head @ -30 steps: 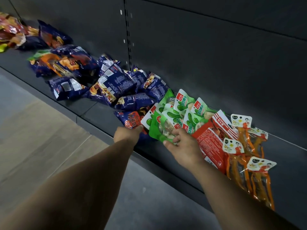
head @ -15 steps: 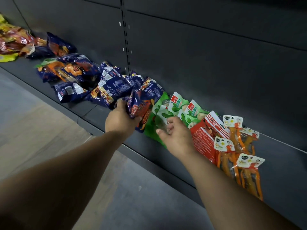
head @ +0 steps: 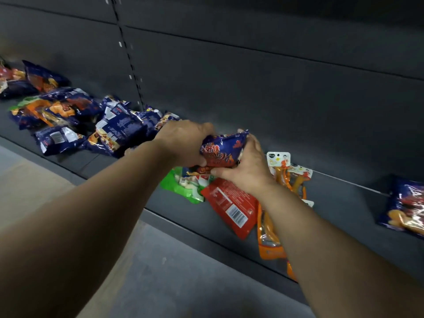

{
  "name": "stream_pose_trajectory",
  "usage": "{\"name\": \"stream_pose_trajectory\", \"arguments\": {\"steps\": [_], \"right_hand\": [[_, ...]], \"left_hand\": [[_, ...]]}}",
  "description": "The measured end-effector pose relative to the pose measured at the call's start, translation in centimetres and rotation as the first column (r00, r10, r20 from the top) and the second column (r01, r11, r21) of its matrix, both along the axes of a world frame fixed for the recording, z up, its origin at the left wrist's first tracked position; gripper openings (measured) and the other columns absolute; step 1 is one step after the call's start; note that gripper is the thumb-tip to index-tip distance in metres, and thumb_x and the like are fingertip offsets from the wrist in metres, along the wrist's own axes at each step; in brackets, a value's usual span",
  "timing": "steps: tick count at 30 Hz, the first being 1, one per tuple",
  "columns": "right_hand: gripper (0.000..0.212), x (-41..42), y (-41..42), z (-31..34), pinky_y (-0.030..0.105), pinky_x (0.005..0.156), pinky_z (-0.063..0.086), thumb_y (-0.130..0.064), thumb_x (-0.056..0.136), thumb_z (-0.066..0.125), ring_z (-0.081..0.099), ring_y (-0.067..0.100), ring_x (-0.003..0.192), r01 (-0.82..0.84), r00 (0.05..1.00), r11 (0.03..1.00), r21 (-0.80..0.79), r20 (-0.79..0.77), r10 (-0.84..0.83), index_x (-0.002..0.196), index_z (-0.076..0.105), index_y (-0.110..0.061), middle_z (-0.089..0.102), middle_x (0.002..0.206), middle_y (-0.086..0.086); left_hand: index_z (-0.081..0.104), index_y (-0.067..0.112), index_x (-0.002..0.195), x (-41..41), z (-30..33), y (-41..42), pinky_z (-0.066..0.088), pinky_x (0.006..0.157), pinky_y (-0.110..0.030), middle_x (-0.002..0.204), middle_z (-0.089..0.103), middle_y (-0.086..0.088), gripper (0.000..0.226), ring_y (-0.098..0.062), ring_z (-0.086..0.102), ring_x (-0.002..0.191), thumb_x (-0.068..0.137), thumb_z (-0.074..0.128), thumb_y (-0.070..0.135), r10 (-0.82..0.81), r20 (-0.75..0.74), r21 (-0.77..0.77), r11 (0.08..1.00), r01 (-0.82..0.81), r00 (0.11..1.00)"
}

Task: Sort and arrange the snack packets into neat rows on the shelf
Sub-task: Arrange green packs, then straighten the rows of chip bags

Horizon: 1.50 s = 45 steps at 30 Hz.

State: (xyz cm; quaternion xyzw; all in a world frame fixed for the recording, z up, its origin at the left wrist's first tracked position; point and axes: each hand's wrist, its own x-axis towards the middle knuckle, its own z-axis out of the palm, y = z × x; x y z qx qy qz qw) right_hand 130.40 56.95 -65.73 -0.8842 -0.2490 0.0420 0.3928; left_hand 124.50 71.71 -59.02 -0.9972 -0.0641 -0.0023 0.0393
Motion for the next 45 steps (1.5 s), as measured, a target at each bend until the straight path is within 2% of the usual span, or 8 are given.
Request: {"name": "stream_pose_trajectory", "arguments": {"steps": [5, 10, 13, 19, 25, 28, 37, 45], "right_hand": [[0.100, 1.3, -4.2, -0.2, 0.021, 0.101, 0.035, -0.028, 0.058, 0.090, 0.047, 0.011, 0.123, -0.007, 0.977, 1.000, 0.022, -0.211, 0.012, 0.141, 0.035, -0.026, 0.048, 0.134, -0.005], [0.047, 2.0, -7.2, -0.6, 0.020, 0.072, 0.049, -0.023, 0.067, 0.085, 0.064, 0.013, 0.092, 0.021, 0.920, 0.997, 0.080, -0.391, 0.012, 0.107, 0.060, -0.022, 0.067, 0.100, -0.007], [0.035, 2.9, -9.8, -1.3, 0.034, 0.083, 0.055, -0.020, 0.068, 0.085, 0.068, 0.016, 0.091, 0.137, 0.890, 0.978, 0.157, -0.453, -0.052, 0.096, 0.063, -0.024, 0.071, 0.098, -0.003], [0.042, 4.1, -16.6, -1.5, 0.042, 0.087, 0.054, -0.011, 0.069, 0.082, 0.068, 0.025, 0.094, 0.334, 0.770, 0.915, 0.226, -0.626, -0.126, 0.107, 0.063, -0.011, 0.071, 0.103, 0.008], [0.067, 3.8, -24.2, -2.7, 0.049, 0.092, 0.052, -0.032, 0.049, 0.089, 0.068, 0.028, 0.098, 0.414, 0.653, 0.901, 0.126, -0.731, -0.198, 0.109, 0.066, -0.015, 0.071, 0.107, 0.008], [0.034, 3.5, -28.1, -3.3, 0.036, 0.080, 0.056, -0.017, 0.073, 0.079, 0.069, 0.020, 0.089, 0.492, 0.623, 0.866, 0.084, -0.729, -0.283, 0.104, 0.065, -0.016, 0.071, 0.101, 0.005], [0.035, 4.7, -35.6, -5.3, 0.034, 0.086, 0.050, -0.031, 0.083, 0.070, 0.063, 0.022, 0.097, 0.819, 0.510, 0.574, 0.012, -0.474, -0.718, 0.111, 0.059, -0.012, 0.065, 0.105, 0.004], [0.055, 6.3, -39.7, -6.6, 0.034, 0.097, 0.038, -0.034, 0.097, 0.049, 0.044, 0.030, 0.126, 0.858, 0.430, 0.498, -0.125, -0.353, -0.831, 0.146, 0.031, -0.016, 0.037, 0.142, 0.011]], "left_hand": [[0.044, 0.028, 0.128, 1.8, -0.4, -2.9, 0.038, 0.079, -0.029, 0.117, 0.062, 0.002, 0.061, -0.023, 0.056, 0.107, 0.075, 0.073, 0.034, -0.111, -0.053, -0.031, 0.994, 0.109, 0.992], [0.045, 0.031, 0.128, 3.5, -1.3, -4.5, 0.041, 0.084, -0.029, 0.117, 0.062, 0.005, 0.066, -0.019, 0.056, 0.106, 0.071, 0.077, 0.038, -0.177, -0.099, -0.174, 0.972, 0.158, 0.979], [0.037, 0.032, 0.138, 4.3, -1.9, -5.3, 0.042, 0.098, -0.035, 0.131, 0.055, 0.002, 0.083, -0.019, 0.053, 0.117, 0.068, 0.080, 0.041, -0.122, -0.019, -0.406, 0.908, 0.104, 0.992], [0.031, 0.033, 0.141, 5.6, -4.9, -9.8, 0.047, 0.099, -0.040, 0.125, 0.055, 0.002, 0.099, -0.019, 0.058, 0.113, 0.060, 0.084, 0.052, -0.001, -0.050, -0.891, 0.452, -0.044, 0.999], [0.054, 0.014, 0.122, 7.0, -9.4, -19.1, 0.055, 0.085, -0.026, 0.113, 0.067, -0.003, 0.047, -0.012, 0.067, 0.094, 0.079, 0.073, 0.024, -0.169, -0.188, -0.979, 0.114, -0.170, 0.968], [0.059, 0.016, 0.114, 8.1, -11.3, -23.7, 0.054, 0.089, -0.036, 0.109, 0.068, -0.003, 0.037, -0.019, 0.067, 0.096, 0.081, 0.073, 0.027, -0.117, -0.247, -0.967, 0.093, -0.237, 0.962], [0.058, 0.014, 0.104, 12.4, -12.7, -36.6, 0.052, 0.090, -0.038, 0.106, 0.067, -0.005, 0.028, -0.024, 0.066, 0.095, 0.082, 0.073, 0.025, 0.070, -0.329, -0.944, -0.020, -0.329, 0.942], [0.058, 0.019, 0.121, 13.6, -14.4, -42.7, 0.043, 0.079, -0.026, 0.114, 0.064, -0.001, 0.027, -0.018, 0.060, 0.095, 0.094, 0.056, 0.020, 0.065, -0.295, -0.949, 0.095, -0.301, 0.953]]}}
